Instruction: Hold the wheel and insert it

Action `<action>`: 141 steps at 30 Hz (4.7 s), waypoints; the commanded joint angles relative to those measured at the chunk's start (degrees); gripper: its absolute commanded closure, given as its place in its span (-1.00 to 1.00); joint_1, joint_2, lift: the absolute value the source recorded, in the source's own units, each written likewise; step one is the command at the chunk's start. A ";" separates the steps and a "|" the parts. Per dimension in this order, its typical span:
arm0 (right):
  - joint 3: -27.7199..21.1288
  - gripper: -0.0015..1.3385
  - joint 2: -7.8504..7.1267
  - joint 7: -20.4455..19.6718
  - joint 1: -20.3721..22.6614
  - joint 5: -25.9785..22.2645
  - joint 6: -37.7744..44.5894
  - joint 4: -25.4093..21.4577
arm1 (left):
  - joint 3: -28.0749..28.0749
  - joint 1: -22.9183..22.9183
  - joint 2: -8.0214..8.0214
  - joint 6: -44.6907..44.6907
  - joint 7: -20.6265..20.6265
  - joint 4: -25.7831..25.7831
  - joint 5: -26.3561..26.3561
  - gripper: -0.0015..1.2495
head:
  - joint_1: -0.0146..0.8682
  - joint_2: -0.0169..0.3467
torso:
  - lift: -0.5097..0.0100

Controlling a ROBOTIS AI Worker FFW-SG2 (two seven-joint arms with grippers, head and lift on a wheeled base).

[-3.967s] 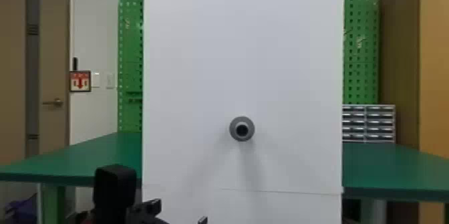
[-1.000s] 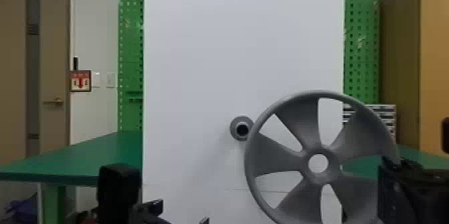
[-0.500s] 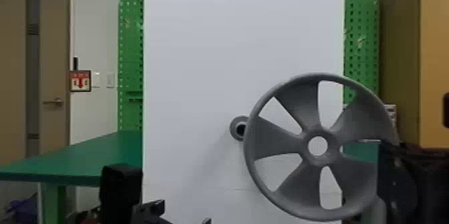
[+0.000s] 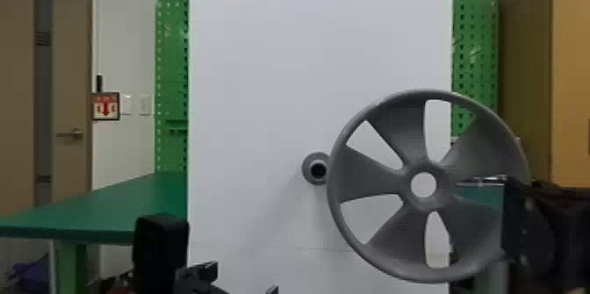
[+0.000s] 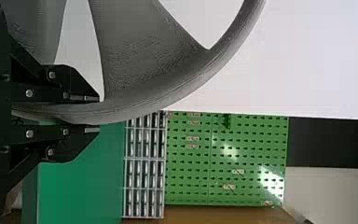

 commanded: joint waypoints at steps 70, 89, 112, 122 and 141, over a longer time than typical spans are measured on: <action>11.93 0.77 4.20 -11.07 -4.21 -5.68 -1.84 3.89 | -1.57 -0.97 0.00 0.26 0.00 0.00 -0.70 -0.83 | -0.95 -0.14 | -0.87; 15.18 0.77 4.20 -12.74 -5.26 -7.61 -3.51 6.00 | -1.84 -1.06 0.00 0.35 0.00 0.00 -0.87 -0.83 | -0.95 -0.14 | -0.87; 15.80 0.77 4.20 -13.27 -5.35 -8.14 -4.21 6.61 | -1.84 -1.06 0.00 0.26 0.00 0.00 -0.96 -0.83 | -0.95 -0.14 | -0.87; 15.71 0.77 4.20 -13.27 -5.26 -8.14 -4.30 6.79 | -1.84 -1.06 0.00 0.26 0.00 0.00 -0.96 -0.83 | -0.95 -0.14 | -0.87; 15.71 0.77 4.20 -13.18 -5.09 -8.23 -4.74 7.05 | -1.84 -1.15 0.00 0.26 0.00 0.00 -0.79 -0.83 | -0.95 -0.14 | -0.87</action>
